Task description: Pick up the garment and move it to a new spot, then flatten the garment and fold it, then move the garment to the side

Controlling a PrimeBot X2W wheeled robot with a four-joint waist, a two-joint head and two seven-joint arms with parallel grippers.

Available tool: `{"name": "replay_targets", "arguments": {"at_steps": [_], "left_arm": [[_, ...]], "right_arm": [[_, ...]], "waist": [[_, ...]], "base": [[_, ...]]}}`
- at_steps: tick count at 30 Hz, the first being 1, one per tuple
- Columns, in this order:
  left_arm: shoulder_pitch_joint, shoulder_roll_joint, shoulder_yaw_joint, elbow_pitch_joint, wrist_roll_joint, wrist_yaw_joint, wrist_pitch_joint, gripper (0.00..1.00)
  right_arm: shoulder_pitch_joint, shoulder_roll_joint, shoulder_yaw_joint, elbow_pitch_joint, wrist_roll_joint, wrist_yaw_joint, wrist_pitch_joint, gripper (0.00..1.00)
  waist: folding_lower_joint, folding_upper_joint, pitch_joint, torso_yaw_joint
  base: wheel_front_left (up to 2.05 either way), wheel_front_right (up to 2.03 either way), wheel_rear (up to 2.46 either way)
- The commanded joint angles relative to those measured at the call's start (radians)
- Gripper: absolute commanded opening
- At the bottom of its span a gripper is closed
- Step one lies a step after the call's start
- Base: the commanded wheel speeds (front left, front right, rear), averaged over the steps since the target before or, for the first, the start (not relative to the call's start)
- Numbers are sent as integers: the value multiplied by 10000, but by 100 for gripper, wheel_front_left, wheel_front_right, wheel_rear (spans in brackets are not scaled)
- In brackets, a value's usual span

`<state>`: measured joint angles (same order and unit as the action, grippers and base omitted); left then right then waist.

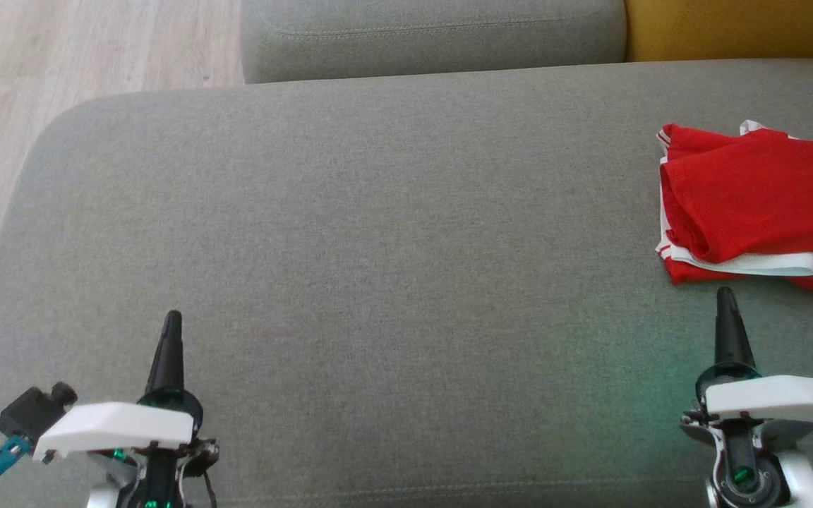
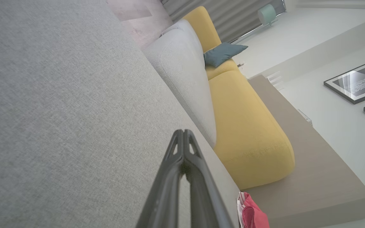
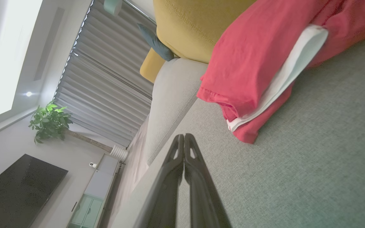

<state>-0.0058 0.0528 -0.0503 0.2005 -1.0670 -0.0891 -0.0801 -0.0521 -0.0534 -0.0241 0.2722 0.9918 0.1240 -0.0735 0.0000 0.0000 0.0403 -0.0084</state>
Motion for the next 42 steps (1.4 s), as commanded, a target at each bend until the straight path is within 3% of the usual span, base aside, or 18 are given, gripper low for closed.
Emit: {"name": "replay_targets", "arguments": {"at_steps": [1, 42], "left_arm": [[-587, 178, 289, -243, -259, -51, 80, 0], [-900, 220, 1060, 279, -4483, -334, 1293, 0]], "right_arm": [[-472, -203, 47, -318, 314, 39, 66, 0], [-515, -209, -425, -299, 5063, 61, 1253, 0]], "waist": [[0, 0, -9, 2], [0, 0, -289, 65]], "base": [[0, 0, 0], [0, 0, 0]]}}
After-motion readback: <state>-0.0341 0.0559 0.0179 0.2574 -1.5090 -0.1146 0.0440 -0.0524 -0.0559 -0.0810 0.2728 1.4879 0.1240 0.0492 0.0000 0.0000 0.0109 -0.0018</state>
